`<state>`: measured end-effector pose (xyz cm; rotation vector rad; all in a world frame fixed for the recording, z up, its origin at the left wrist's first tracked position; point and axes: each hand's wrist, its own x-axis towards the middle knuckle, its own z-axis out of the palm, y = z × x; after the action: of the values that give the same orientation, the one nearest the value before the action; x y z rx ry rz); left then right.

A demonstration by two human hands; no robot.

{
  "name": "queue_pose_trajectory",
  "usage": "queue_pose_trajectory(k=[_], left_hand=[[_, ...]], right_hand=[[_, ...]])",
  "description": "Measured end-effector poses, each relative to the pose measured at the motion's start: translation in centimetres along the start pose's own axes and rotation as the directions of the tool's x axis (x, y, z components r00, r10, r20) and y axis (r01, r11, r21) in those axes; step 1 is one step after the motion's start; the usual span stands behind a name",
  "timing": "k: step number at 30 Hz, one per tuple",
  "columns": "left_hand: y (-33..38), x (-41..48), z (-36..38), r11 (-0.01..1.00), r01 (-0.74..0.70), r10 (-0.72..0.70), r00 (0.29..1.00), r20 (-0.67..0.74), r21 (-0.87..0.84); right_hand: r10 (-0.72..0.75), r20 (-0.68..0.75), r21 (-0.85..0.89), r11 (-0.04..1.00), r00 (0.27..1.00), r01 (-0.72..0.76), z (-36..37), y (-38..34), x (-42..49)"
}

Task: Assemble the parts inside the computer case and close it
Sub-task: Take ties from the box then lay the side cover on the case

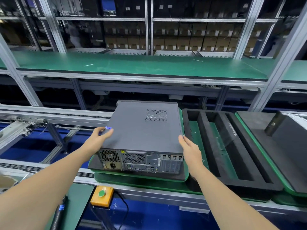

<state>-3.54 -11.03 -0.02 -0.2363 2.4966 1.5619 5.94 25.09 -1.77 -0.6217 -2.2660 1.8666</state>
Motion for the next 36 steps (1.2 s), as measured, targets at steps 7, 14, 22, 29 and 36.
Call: queue_pose_trajectory(k=[7, 14, 22, 29, 36], left_hand=[[-0.1, 0.4, 2.8, 0.923, 0.049, 0.061, 0.961, -0.271, 0.381], [-0.1, 0.5, 2.2, 0.948, 0.038, 0.024, 0.982, -0.19, 0.317], [4.8, 1.8, 3.1, 0.623, -0.155, 0.237, 0.971, 0.003, 0.766], [6.4, 5.8, 6.9, 0.552, -0.158, 0.186, 0.98, 0.064, 0.819], [8.4, 13.1, 7.6, 0.513, -0.182, 0.193, 0.977, 0.093, 0.839]], right_hand=[[0.222, -0.069, 0.091, 0.972, 0.973, -0.216, 2.1, -1.6, 1.4], [0.233, -0.014, 0.068, 0.971, 0.972, -0.231, 1.3, -2.3, 2.3], [-0.02, 0.115, -0.678, 0.729, 0.993, 0.093, 2.6, -5.9, 5.9], [-0.149, 0.23, -0.878, 0.395, 0.962, 0.271, 5.8, -6.9, 8.5], [-0.186, 0.233, -0.874, 0.391, 0.955, 0.289, 8.1, -8.3, 14.2]])
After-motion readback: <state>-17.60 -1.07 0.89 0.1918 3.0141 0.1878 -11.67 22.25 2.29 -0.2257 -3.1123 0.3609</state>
